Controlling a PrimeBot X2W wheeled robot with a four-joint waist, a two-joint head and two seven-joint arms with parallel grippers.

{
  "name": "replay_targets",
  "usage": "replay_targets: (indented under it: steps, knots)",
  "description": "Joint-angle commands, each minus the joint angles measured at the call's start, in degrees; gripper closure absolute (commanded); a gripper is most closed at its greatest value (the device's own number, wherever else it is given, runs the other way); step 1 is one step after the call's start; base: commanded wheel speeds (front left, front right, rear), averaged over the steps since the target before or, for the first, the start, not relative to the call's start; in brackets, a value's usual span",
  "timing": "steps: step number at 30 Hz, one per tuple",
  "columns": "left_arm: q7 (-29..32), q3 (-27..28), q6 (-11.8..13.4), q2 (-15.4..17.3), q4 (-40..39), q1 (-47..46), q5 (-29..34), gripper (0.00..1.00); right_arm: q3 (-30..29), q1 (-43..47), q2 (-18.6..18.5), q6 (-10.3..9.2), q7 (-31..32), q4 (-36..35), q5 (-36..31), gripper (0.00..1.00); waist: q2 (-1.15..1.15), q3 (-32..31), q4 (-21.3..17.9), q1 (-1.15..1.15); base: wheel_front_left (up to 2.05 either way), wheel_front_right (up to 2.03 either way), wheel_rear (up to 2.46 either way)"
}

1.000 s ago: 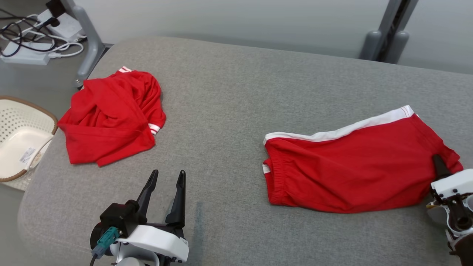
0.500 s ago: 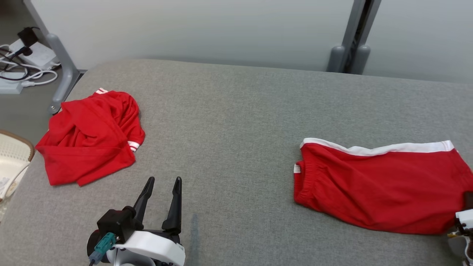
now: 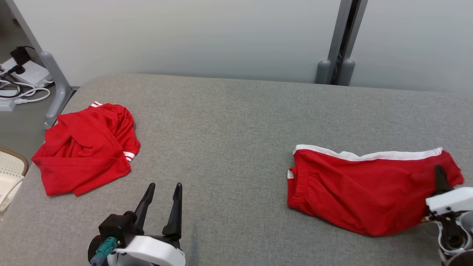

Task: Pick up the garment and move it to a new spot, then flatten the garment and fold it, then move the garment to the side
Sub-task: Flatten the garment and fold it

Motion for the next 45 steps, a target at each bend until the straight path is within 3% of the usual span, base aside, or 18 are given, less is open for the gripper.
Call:
replay_targets:
  steps: [1,8,14,32,33,34,35,45]
  knots:
    - [-0.1,0.3,-0.3,0.2,0.0,0.6,-0.2,0.0,1.9,0.7,0.3,0.0,-0.8,-2.5,-0.9,1.0,0.0,-0.5,0.5,0.0,0.0,0.0,0.0]
    - [-0.1,0.7,-0.5,0.2,0.3,1.5,-0.4,0.0,9.7,2.7,2.2,0.0,0.4,-12.7,0.3,1.0,0.0,-1.7,2.1,0.0,0.0,0.0,0.0]
    - [-0.1,0.6,-0.4,0.2,0.2,1.7,-0.5,0.0,15.1,3.8,3.1,0.0,1.2,-16.5,0.9,1.0,0.0,-1.7,3.5,0.0,0.0,0.0,0.0]
    - [-0.1,0.2,0.0,0.2,0.6,1.6,-1.4,0.0,28.4,2.0,4.1,0.0,2.1,-11.3,1.6,1.0,0.0,-0.9,6.2,0.0,0.0,0.0,0.0]
    - [-0.1,0.1,0.0,0.2,0.6,1.6,-1.5,0.0,29.0,1.8,4.0,0.0,2.1,-10.8,1.5,0.9,0.0,-0.9,6.2,0.0,0.0,0.0,0.0]
    - [-0.1,0.2,0.1,0.2,0.5,1.7,-1.5,0.0,29.3,1.6,3.9,0.0,1.7,-10.3,1.4,0.58,0.0,-0.9,6.2,0.0,0.0,0.0,0.0]
    - [-0.1,0.1,0.2,0.2,0.5,1.7,-1.6,0.0,29.7,1.5,4.0,0.0,1.8,-9.6,1.7,0.0,0.0,-0.9,6.1,0.0,0.0,0.0,0.0]
    - [-0.1,0.0,0.3,0.2,0.3,1.5,-2.0,0.0,35.8,0.5,3.9,0.0,1.1,-11.2,0.9,0.0,0.0,-0.5,5.5,0.0,0.0,0.0,0.0]
